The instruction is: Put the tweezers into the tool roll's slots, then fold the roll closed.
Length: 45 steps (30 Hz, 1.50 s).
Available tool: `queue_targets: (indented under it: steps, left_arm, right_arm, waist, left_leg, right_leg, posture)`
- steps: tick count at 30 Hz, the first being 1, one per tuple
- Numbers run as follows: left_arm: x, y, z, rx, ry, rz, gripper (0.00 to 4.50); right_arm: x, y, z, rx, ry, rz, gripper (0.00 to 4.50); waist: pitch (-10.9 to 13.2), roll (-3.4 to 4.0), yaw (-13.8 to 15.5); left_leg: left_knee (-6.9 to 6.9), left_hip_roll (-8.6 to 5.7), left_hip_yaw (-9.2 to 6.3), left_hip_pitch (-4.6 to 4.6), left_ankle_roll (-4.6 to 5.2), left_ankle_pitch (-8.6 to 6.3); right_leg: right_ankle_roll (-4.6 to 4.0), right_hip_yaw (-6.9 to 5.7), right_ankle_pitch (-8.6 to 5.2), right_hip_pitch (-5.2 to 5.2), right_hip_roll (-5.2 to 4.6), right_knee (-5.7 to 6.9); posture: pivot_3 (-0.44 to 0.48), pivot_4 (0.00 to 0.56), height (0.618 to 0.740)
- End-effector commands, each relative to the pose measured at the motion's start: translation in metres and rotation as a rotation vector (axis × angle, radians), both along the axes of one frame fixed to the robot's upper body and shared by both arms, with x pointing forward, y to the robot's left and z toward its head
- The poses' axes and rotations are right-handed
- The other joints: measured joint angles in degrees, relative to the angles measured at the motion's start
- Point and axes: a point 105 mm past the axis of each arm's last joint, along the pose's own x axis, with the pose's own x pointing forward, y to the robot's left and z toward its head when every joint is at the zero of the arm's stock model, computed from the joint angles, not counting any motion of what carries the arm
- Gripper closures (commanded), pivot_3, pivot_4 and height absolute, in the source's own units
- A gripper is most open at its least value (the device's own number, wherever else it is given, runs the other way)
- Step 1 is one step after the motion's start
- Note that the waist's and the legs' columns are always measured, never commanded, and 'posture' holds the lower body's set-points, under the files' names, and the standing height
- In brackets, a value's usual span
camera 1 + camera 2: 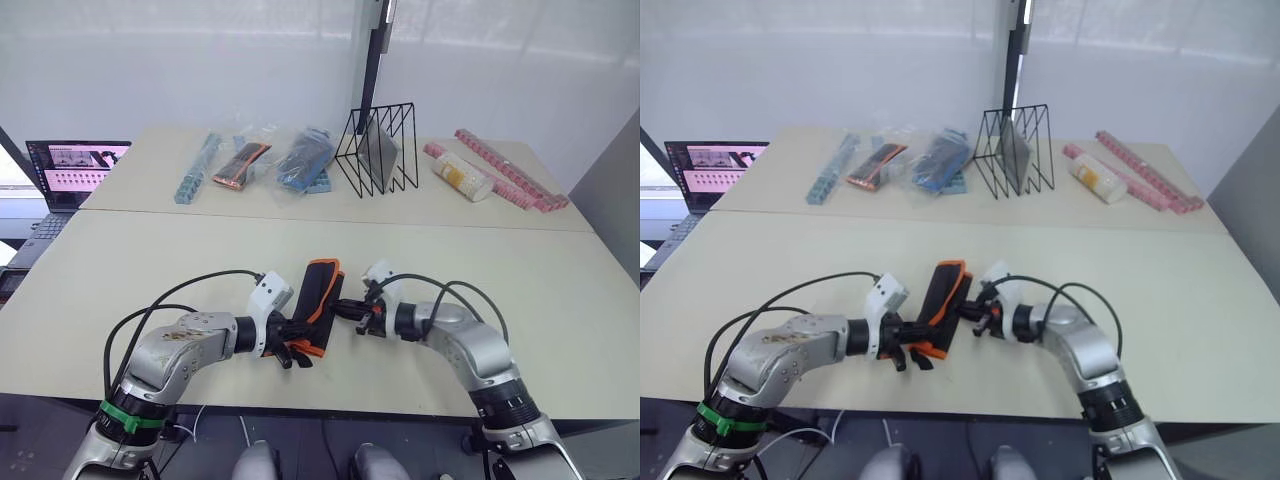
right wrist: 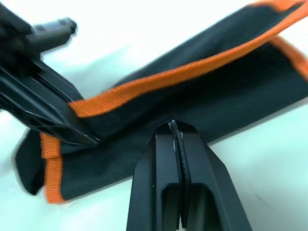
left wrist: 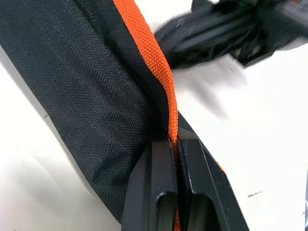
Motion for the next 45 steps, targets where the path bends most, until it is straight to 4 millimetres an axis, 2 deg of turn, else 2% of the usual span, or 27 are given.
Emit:
queue_targets:
  steps: [1, 4, 8, 13, 20, 25, 32, 35, 39, 42, 45]
  left_arm:
    - [0.000, 0.001, -0.014, 0.036, 0.048, 0.023, 4.49]
    - [0.000, 0.000, -0.015, 0.029, 0.052, 0.030, 4.49]
    - [0.002, 0.000, -0.015, 0.030, 0.052, 0.039, 4.49]
    - [0.003, 0.002, -0.016, 0.044, 0.051, 0.045, 4.49]
    - [0.005, 0.000, -0.017, 0.058, 0.041, 0.042, 4.49]
    - [0.007, 0.005, 0.000, 0.024, -0.006, 0.048, 2.90]
    - [0.005, 0.019, 0.044, -0.099, -0.106, 0.012, 0.65]
    - [0.000, 0.026, 0.050, -0.121, -0.152, -0.051, 0.65]
    - [0.004, 0.027, 0.044, -0.109, -0.260, -0.116, 0.65]
    - [0.010, 0.026, 0.036, -0.076, -0.329, -0.167, 1.42]
    - [0.012, 0.020, 0.030, -0.069, -0.359, -0.240, 2.43]
  right_arm:
    - [-0.010, 0.020, 0.038, 0.120, -0.076, 0.109, 4.50]
    - [-0.006, 0.034, 0.041, 0.136, -0.083, 0.093, 4.50]
    - [0.005, 0.039, 0.025, 0.073, -0.084, 0.021, 4.50]
    - [0.015, 0.023, -0.015, -0.115, -0.058, -0.054, 4.50]
    - [0.019, 0.014, -0.032, -0.153, -0.025, -0.085, 4.50]
    - [0.016, 0.016, -0.039, -0.166, -0.009, -0.076, 4.50]
    - [0.017, 0.012, -0.043, -0.172, 0.006, -0.083, 4.50]
    - [0.017, 0.008, -0.046, -0.180, 0.011, -0.090, 4.50]
    - [0.019, 0.007, -0.045, -0.179, 0.010, -0.094, 4.50]
    - [0.020, 0.008, -0.044, -0.177, 0.007, -0.094, 4.50]
    - [0.020, 0.008, -0.042, -0.177, 0.003, -0.093, 4.50]
  waist:
    - [0.00, 0.00, 0.02]
    - [0.00, 0.01, 0.12]
    - [0.00, 0.01, 0.49]
    - [0.00, 0.01, 0.36]
    - [-0.01, 0.03, 0.36]
    - [-0.01, 0.04, 0.25]
    - [0.00, 0.05, -0.43]
    - [0.00, 0.06, -0.47]
    - [0.02, 0.08, -0.22]
    - [0.02, 0.08, -0.21]
    - [0.02, 0.08, -0.18]
  left_leg:
    - [0.00, 0.00, 0.00, 0.00, 0.00, 0.00]
    - [0.00, 0.00, -0.04, 0.00, 0.01, 0.01]
    - [0.05, -0.06, -0.10, -0.04, 0.02, 0.01]
    - [0.12, -0.11, -0.11, -0.13, 0.02, 0.01]
    - [0.20, -0.12, -0.18, -0.02, 0.03, 0.01]
    - [0.29, -0.11, -0.26, 0.12, 0.03, 0.01]
    - [0.31, -0.09, -0.34, 0.13, 0.04, 0.02]
    - [0.29, -0.09, -0.34, 0.12, 0.05, 0.01]
    - [0.30, -0.09, -0.32, 0.10, 0.07, -0.01]
    - [0.30, -0.09, -0.32, 0.11, 0.08, -0.01]
    - [0.30, -0.09, -0.31, 0.09, 0.08, -0.01]
  right_leg:
    - [0.00, 0.00, 0.00, 0.00, 0.00, 0.00]
    - [0.01, -0.01, 0.00, 0.01, 0.00, 0.00]
    - [0.02, -0.01, 0.01, 0.05, -0.01, 0.00]
    - [0.05, 0.01, 0.01, 0.03, -0.06, 0.00]
    - [0.07, -0.01, 0.00, 0.20, -0.03, 0.00]
    - [0.12, -0.05, -0.03, 0.47, -0.02, -0.03]
    - [0.12, -0.08, -0.03, 0.50, 0.02, -0.02]
    - [0.13, -0.10, -0.03, 0.51, 0.00, -0.03]
    - [0.13, -0.15, -0.04, 0.55, -0.02, -0.14]
    - [0.12, -0.15, -0.04, 0.56, -0.02, -0.17]
    - [0.12, -0.15, -0.04, 0.55, -0.02, -0.17]
  posture:
    - [0.000, 0.150, 0.687]
    - [0.000, 0.150, 0.687]
    - [0.000, 0.150, 0.687]
    - [0.000, 0.150, 0.687]
    - [0.000, 0.150, 0.687]
    - [0.000, 0.150, 0.687]
    - [0.000, 0.150, 0.687]
    - [0.000, 0.150, 0.687]
    - [0.000, 0.150, 0.687]
    - [0.000, 0.150, 0.687]
    - [0.000, 0.150, 0.687]
